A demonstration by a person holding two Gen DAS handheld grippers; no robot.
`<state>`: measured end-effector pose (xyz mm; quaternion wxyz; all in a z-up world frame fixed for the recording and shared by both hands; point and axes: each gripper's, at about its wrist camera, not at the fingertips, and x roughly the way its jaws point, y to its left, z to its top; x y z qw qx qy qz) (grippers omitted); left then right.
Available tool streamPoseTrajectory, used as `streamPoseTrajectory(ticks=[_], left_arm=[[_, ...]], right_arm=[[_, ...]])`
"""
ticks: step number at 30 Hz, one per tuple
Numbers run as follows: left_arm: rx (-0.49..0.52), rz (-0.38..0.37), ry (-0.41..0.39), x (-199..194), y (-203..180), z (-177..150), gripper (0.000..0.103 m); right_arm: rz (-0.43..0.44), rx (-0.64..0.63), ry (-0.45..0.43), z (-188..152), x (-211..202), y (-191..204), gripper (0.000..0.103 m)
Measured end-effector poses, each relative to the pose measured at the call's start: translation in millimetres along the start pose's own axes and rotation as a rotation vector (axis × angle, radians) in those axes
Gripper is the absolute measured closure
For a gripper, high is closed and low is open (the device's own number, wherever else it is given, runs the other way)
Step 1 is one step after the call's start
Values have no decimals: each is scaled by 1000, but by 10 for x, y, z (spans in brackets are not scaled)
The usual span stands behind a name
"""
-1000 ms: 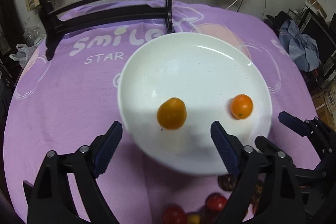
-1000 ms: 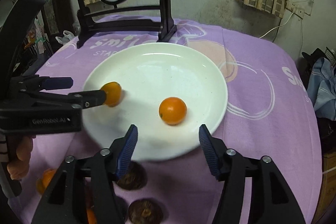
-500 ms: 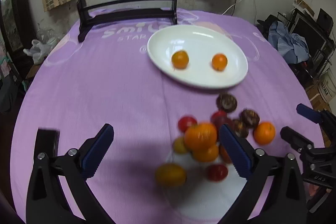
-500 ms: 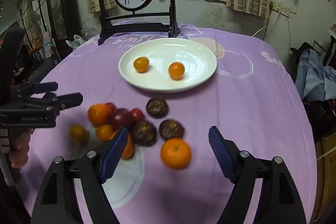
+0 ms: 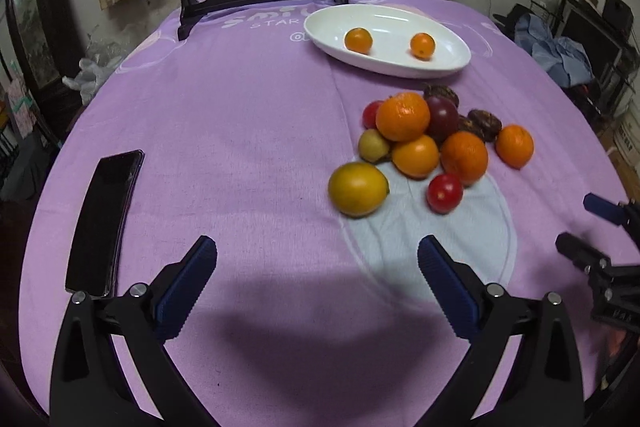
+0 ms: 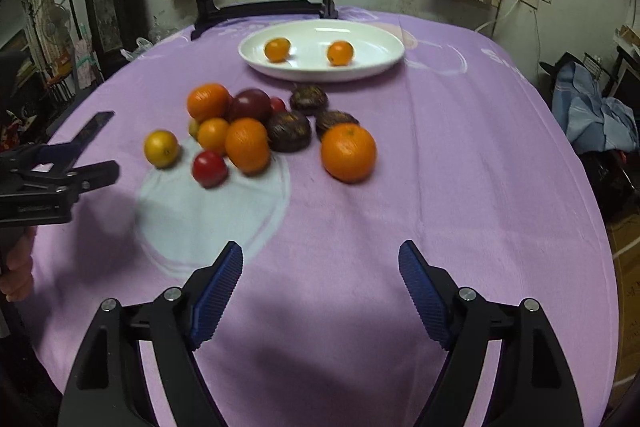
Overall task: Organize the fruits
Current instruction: 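Withdraw both open tools from the plate back toward the fruit pile, then grasp a large tangerine with the right tool while the left grasps yellow citrus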
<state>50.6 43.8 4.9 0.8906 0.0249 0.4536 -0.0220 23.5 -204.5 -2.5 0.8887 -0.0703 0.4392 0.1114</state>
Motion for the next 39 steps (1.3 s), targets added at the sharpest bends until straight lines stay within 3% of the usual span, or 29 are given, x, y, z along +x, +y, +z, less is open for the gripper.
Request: streamPoseTrajectory(ticks=[9, 13, 17, 19, 21, 22, 23, 27, 32, 36, 39], left_arm=[[-12, -69, 33, 219, 8, -177, 5], [-15, -79, 44, 265, 11, -200, 5], [-18, -72, 80, 343, 19, -222, 4], [-23, -76, 79, 343, 26, -223, 5], [-16, -69, 84, 355, 20, -223, 5], [-16, -68, 83, 352, 19, -227, 5], [-17, -65, 80, 348, 21, -228, 5], [-26, -57, 82, 349, 25, -215, 5], [-83, -109, 115, 448, 56, -86, 5], [-58, -105, 131, 571, -11, 57, 5], [-42, -64, 131, 634, -57, 153, 15]], right_arm=[[-50, -2, 91, 162, 433, -54, 22], [-119, 8, 95, 332, 658, -99, 22], [-98, 83, 101, 507, 804, -214, 22], [-91, 90, 96, 585, 853, -218, 29], [-61, 97, 102, 633, 900, -204, 42], [-49, 100, 92, 649, 898, -195, 58], [-48, 111, 78, 663, 878, -187, 59], [-44, 118, 31, 627, 755, -171, 60], [-40, 178, -36, 504, 571, -286, 60], [-11, 214, -21, 429, 601, -399, 60], [6, 216, -21, 409, 603, -414, 60]])
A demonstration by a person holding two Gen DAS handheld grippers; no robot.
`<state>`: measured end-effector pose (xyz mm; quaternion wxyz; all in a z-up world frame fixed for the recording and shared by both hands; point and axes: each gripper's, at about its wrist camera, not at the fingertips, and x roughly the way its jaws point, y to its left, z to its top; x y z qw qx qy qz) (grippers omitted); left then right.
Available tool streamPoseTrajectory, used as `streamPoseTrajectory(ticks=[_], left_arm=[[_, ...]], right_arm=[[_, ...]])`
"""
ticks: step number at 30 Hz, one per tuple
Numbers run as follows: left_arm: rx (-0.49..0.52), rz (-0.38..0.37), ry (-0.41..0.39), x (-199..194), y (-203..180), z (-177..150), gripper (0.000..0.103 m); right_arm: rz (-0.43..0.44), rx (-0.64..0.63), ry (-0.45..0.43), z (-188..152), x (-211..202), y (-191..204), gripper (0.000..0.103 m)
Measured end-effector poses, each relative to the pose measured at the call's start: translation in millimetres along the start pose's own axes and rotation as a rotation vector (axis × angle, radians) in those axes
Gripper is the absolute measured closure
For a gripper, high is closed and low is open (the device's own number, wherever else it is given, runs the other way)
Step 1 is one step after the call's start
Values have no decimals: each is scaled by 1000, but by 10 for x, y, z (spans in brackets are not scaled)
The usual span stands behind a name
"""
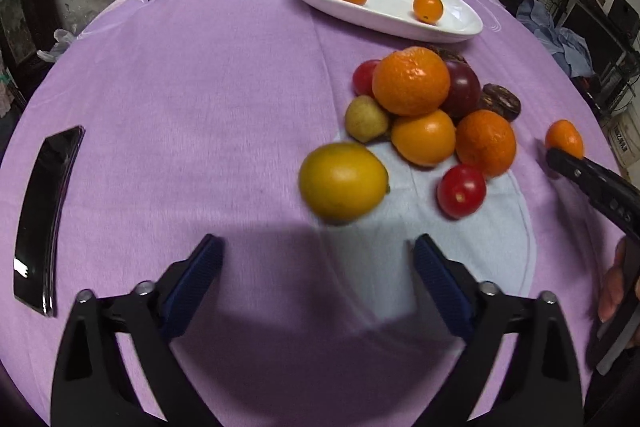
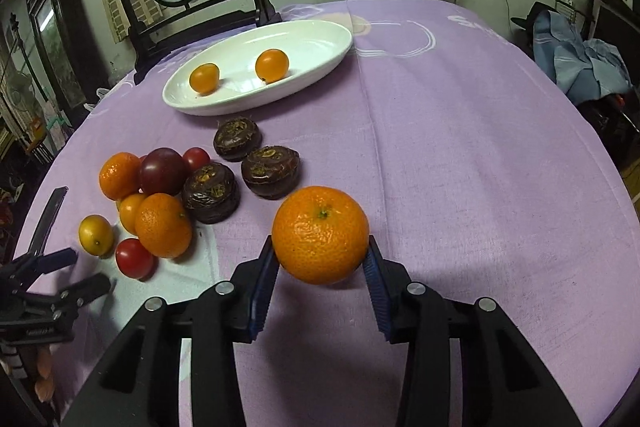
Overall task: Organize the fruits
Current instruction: 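Grasp a large tangerine with the right tool while the left grasps yellow citrus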
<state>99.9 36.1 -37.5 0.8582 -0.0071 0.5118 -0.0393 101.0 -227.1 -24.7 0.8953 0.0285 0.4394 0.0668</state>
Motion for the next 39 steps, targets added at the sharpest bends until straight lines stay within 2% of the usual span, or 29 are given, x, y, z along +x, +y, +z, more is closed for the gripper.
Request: streamPoseTrajectory(ticks=[1, 4, 7, 9, 10, 12, 14, 19, 24, 29, 35, 39], left_arm=[[-1, 8, 2, 8, -1, 19, 19], [-35, -5, 6, 25, 22, 95, 19], [-28, 17, 15, 52, -9, 125, 19], [-15, 53, 5, 56, -38, 132, 28], [-12, 59, -3, 47, -46, 137, 36], [-21, 39, -9, 27, -45, 151, 48], [-28, 7, -11, 9, -45, 171, 65], [-15, 5, -24, -4, -61, 141, 65], [-19, -24, -36, -82, -39, 122, 65], [20, -53, -64, -247, -74, 202, 65], [50, -69, -89, -343, -131, 566, 65], [51, -76, -107, -273, -188, 983, 65]], right_arm=[[9, -3, -4, 0, -17, 10, 60], [38, -12, -8, -27, -54, 30, 60], [37, -42, 0, -47, -47, 97, 60], [41, -56, 3, -56, -47, 127, 60], [41, -65, 4, -62, -45, 149, 60], [45, -71, 6, -69, -46, 161, 60], [49, -74, 13, -73, -34, 175, 59], [52, -86, 16, -85, -28, 194, 59], [70, -96, -4, -79, -57, 218, 60], [78, -107, -30, -44, -145, 267, 60], [122, -159, -51, 174, -286, 411, 60], [87, -203, -83, 508, -251, 512, 60]])
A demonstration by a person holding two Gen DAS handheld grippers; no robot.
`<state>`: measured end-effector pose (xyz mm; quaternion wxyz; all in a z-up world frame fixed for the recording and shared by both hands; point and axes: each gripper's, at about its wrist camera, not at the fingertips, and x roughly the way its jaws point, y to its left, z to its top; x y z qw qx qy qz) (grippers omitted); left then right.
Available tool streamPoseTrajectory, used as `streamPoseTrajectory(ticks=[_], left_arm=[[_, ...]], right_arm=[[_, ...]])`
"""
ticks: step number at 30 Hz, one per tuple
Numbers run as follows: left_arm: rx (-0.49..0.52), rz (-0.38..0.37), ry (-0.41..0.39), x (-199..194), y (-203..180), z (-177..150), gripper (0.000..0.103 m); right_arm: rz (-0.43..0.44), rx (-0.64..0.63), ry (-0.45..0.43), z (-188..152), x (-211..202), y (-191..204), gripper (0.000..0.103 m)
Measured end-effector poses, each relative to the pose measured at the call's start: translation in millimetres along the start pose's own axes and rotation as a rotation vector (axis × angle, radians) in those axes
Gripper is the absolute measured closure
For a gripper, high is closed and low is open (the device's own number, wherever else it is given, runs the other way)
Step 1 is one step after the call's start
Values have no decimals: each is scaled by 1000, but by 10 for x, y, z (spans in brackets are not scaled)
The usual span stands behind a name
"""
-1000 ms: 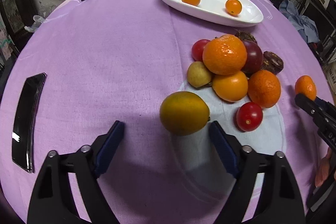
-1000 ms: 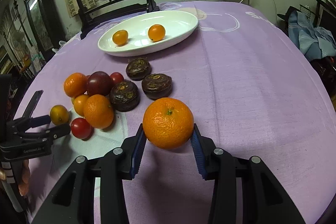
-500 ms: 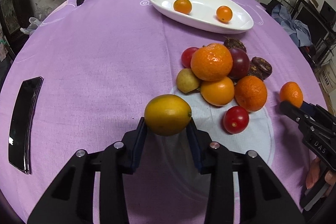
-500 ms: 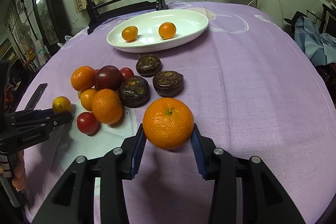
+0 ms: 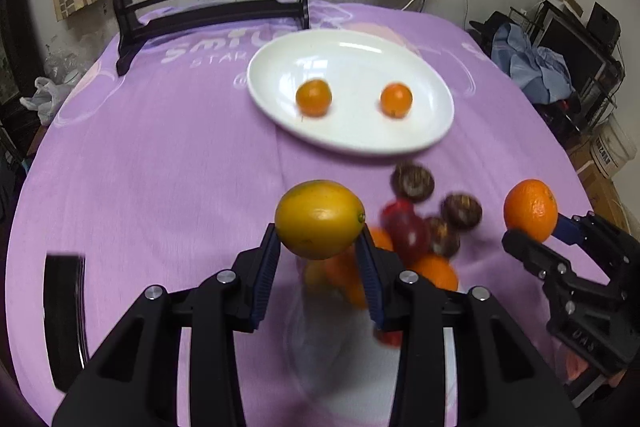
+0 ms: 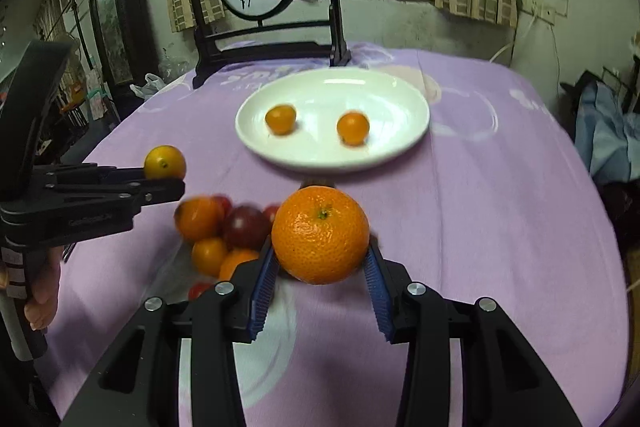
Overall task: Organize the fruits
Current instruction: 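Lower both held fruits onto the white plate and open both tools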
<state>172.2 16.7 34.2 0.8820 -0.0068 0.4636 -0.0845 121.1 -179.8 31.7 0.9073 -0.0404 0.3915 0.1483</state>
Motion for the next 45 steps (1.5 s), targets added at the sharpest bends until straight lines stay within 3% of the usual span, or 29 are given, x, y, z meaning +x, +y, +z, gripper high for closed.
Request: streamPoseTrajectory(ticks=[8, 13, 20, 24, 26, 27, 36, 45], left_arm=[[3, 22, 27, 555, -111, 647, 65], [-5, 10, 79, 924, -150, 819, 65], [16, 63, 112, 1162, -205, 926, 61], [-9, 74, 62, 1023, -169, 942, 39], [-22, 90, 18, 887, -136, 926, 16], [-25, 92, -7, 814, -125, 915, 13], [-29, 67, -87, 239, -164, 721, 7], [-37, 81, -98, -128, -147, 226, 7]], right_arm=[[-49, -19, 1, 636, 576, -72, 60], [-73, -35, 45, 756, 941, -143, 60], [-82, -16, 91, 838, 1216, -279, 56], [-83, 24, 36, 827, 1072, -360, 46], [-70, 49, 17, 812, 971, -413, 41], [-67, 57, 11, 796, 915, -431, 40], [-32, 84, -22, 515, 418, -408, 35], [2, 119, -48, 162, -8, -339, 26]])
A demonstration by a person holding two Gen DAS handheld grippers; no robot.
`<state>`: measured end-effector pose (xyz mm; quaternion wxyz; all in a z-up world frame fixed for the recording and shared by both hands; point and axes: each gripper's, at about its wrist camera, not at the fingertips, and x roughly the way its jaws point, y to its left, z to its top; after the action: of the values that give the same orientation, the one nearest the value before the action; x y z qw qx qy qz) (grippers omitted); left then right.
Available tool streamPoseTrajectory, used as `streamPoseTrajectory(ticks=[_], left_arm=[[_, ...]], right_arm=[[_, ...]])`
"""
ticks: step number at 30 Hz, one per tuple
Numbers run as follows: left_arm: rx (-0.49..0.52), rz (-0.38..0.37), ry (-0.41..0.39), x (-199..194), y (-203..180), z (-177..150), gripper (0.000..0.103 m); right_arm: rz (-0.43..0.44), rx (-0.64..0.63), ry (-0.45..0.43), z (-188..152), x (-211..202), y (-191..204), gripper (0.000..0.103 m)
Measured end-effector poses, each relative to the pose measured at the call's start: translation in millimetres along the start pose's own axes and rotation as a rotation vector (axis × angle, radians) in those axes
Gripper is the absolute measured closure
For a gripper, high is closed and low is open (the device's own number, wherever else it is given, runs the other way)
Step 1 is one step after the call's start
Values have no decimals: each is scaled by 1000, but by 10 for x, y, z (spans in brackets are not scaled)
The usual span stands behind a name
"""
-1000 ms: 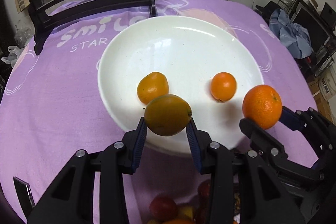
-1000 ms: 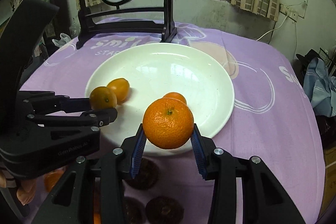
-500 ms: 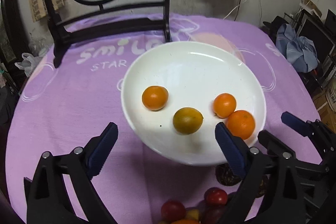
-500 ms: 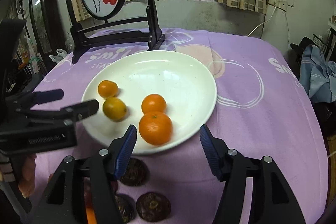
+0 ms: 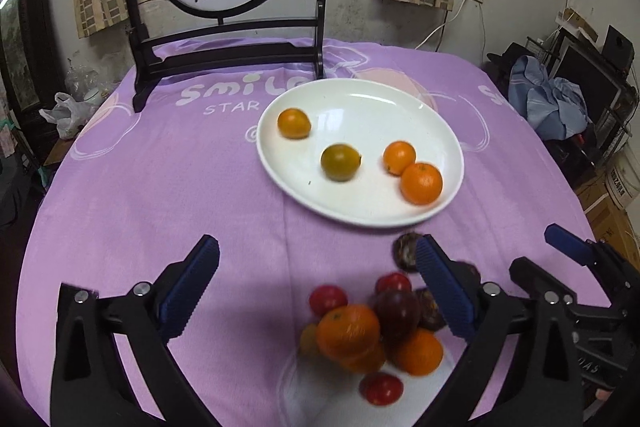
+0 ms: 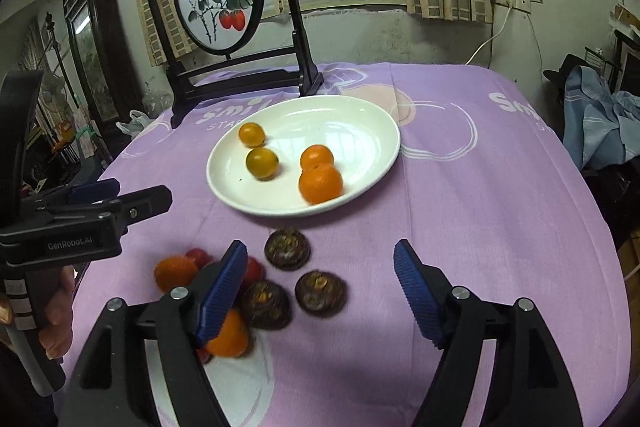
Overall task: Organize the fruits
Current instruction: 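Lower both held fruits onto the white plate and open both tools, then withdraw both open tools from the plate toward the fruit pile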
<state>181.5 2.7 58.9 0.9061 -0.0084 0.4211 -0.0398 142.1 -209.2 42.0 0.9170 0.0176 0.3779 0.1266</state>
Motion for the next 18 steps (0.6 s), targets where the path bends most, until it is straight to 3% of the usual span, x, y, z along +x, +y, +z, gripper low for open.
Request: streamPoseTrajectory(ticks=[7, 18], left_arm=[[3, -3, 4, -229, 132, -468, 6], [-28, -14, 67, -176, 430, -1047, 5]], right_arm=[[16, -5, 34, -402, -172, 72, 25], [-29, -137, 186, -931, -60, 306, 23]])
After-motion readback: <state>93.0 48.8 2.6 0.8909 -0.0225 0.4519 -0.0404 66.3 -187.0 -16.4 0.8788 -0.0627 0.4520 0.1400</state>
